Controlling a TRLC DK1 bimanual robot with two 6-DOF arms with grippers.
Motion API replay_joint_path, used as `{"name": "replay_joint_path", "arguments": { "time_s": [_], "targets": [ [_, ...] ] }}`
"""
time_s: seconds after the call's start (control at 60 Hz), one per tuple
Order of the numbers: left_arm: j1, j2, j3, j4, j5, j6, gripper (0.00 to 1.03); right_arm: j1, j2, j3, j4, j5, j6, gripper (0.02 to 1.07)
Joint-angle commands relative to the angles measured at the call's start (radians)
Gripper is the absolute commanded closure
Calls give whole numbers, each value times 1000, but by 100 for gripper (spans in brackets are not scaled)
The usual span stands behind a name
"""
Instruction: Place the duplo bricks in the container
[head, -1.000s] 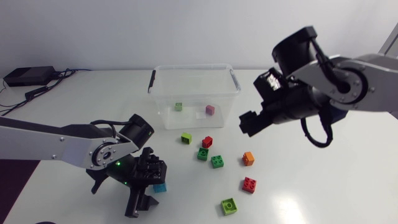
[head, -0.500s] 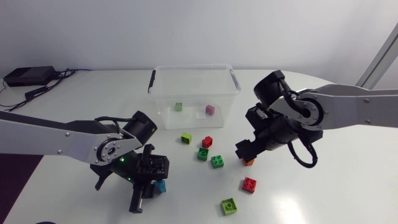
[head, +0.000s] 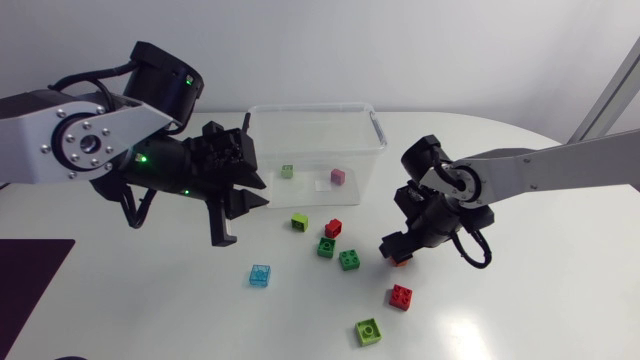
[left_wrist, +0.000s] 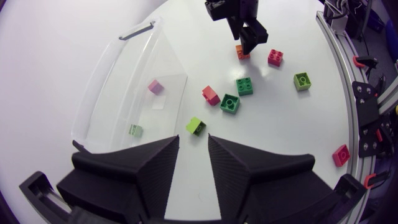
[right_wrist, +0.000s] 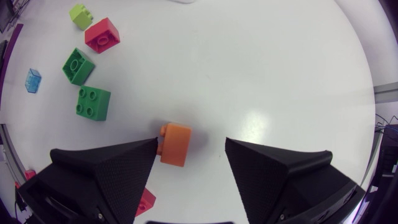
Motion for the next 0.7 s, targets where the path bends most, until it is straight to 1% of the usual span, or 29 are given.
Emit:
{"name": "replay_joint_path", "arguments": {
  "time_s": [0.0, 0.083, 0.117, 0.2, 0.267, 0.333, 0.4, 0.433, 0.517, 0.583, 0.617, 0.683],
  "targets": [
    [-1, 2, 6, -34, -3, -15, 69, -2, 33, 26, 9, -7, 27, 31],
    [-5, 8, -23, -48, -3, 15, 68, 3, 44, 38, 9, -7, 27, 31],
    [-5, 14, -35, -52, -3, 31, 65, 4, 47, 45, 7, -7, 27, 34],
    [-4, 50, -65, -78, -5, 70, 32, 9, 59, 52, 9, -7, 27, 47],
    [-4, 79, -85, -83, -6, 93, 17, 15, 75, 55, 10, -9, 27, 59],
    [-1, 109, -97, -87, -9, 110, 13, 23, 90, 54, 12, -22, 27, 69],
    [2, 137, -104, -95, -9, 130, 12, 34, 105, 51, 10, -22, 25, 82],
    [4, 148, -111, -97, -9, 136, 12, 35, 105, 48, 15, -24, 24, 85],
    [2, 169, -129, -97, -9, 156, 11, 34, 81, 38, 18, -27, 22, 89],
    [-1, 185, -144, -97, -9, 174, 11, 32, 46, 35, 7, -27, 19, 89],
    [-1, 194, -151, -97, -9, 188, 8, 31, 23, 37, -2, -27, 19, 89],
    [5, 215, -151, -94, -9, 203, 7, 24, -33, 52, -33, -27, 19, 90]
  ]
}}
